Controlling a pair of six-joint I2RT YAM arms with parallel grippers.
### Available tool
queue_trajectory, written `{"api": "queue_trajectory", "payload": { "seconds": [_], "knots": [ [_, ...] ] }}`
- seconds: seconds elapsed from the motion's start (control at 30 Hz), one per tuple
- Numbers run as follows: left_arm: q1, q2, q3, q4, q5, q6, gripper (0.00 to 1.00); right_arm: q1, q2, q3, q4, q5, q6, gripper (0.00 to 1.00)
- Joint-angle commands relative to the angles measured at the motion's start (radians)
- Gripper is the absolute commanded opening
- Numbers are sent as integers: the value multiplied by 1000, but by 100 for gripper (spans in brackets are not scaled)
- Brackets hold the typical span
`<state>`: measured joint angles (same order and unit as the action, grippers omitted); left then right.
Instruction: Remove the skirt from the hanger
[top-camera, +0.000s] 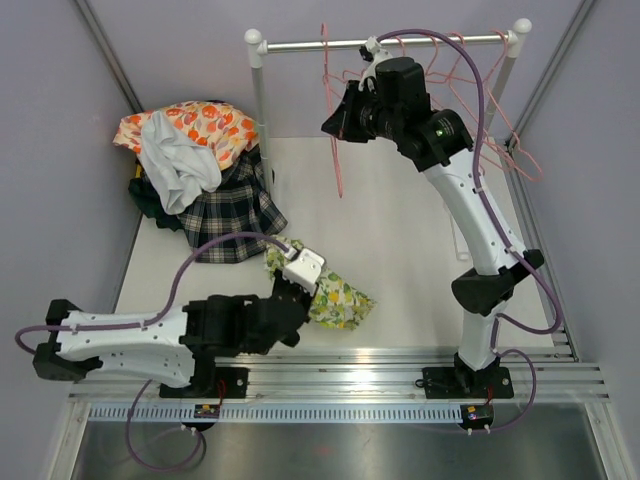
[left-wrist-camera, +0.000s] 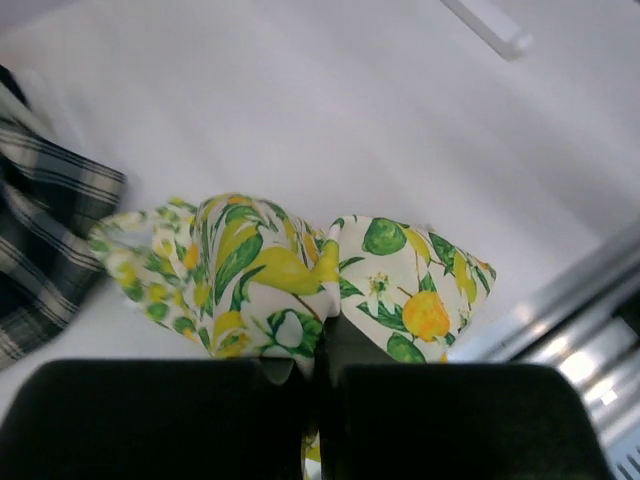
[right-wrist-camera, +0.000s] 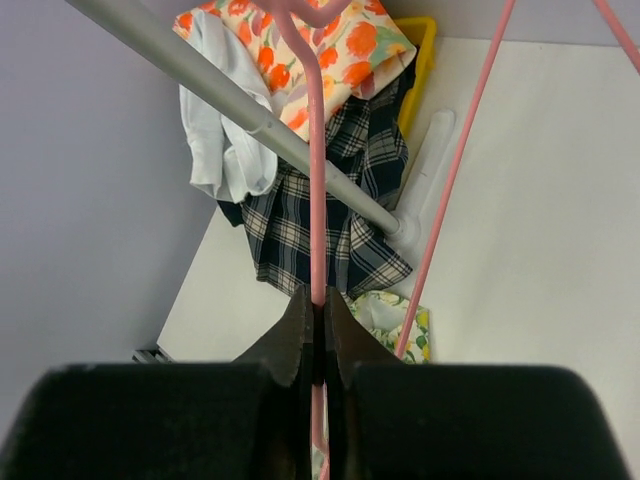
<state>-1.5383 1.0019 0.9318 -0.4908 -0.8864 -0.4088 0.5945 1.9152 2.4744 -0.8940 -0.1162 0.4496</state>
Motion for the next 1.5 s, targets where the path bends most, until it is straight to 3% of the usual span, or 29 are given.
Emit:
{"api": "queue_trajectory", "payload": {
  "seconds": [0.0,0.13,0.23,0.33,0.37,0.4,0.57,0.63,0.77,0.8,0.9,1.03,1.1,1.17,1.2,1.23,1.33,1.37,1.47],
  "knots": [
    [142,-48,166,-35,20,247,0,-5,-71,-61,46,21,-11,0],
    [363,-52,327,-58,108,387,0,-5,-140,-201,79,16,-12,0],
    [567,-20,447,-54,219,481,0,-5,-173,-233,73,26,-23,8],
    [778,58,603,-66,343,542,0,-5,-200,-252,61,30,-32,65],
    [837,84,645,-72,383,559,0,-5,-218,-259,60,32,-35,79],
    [954,102,683,-77,462,564,0,-5,-229,-284,61,41,-37,99],
    [1308,335,1002,-71,705,541,0,-5,-350,-423,104,59,-46,99],
    [1360,452,1111,-65,716,553,0,-5,-387,-505,128,59,-45,100],
    [1536,833,1528,-81,759,429,0,-5,-485,-644,158,35,-20,99],
    [1585,843,1501,58,789,392,0,-7,-499,-693,164,11,-17,100],
    [1630,942,1511,222,819,341,0,-5,-542,-767,164,-13,-11,100],
    [1633,1082,1480,248,771,329,2,-7,-565,-816,167,-10,-17,99],
    [1644,1133,1426,230,736,285,16,-7,-562,-827,175,-14,-18,99],
    [1644,1205,1365,190,722,266,79,-5,-552,-816,179,-23,-9,99],
    [1644,1222,1349,137,716,254,92,-5,-548,-813,178,-34,-5,99],
    [1646,1231,1334,112,707,242,99,-7,-545,-810,179,-39,3,99],
    [1647,1170,1216,100,672,208,99,-5,-558,-810,178,-50,21,99],
    [1646,1085,1123,118,659,199,99,-5,-562,-809,175,-51,23,100],
    [1646,919,1056,166,667,217,99,-5,-585,-790,152,-34,18,99]
  ]
}}
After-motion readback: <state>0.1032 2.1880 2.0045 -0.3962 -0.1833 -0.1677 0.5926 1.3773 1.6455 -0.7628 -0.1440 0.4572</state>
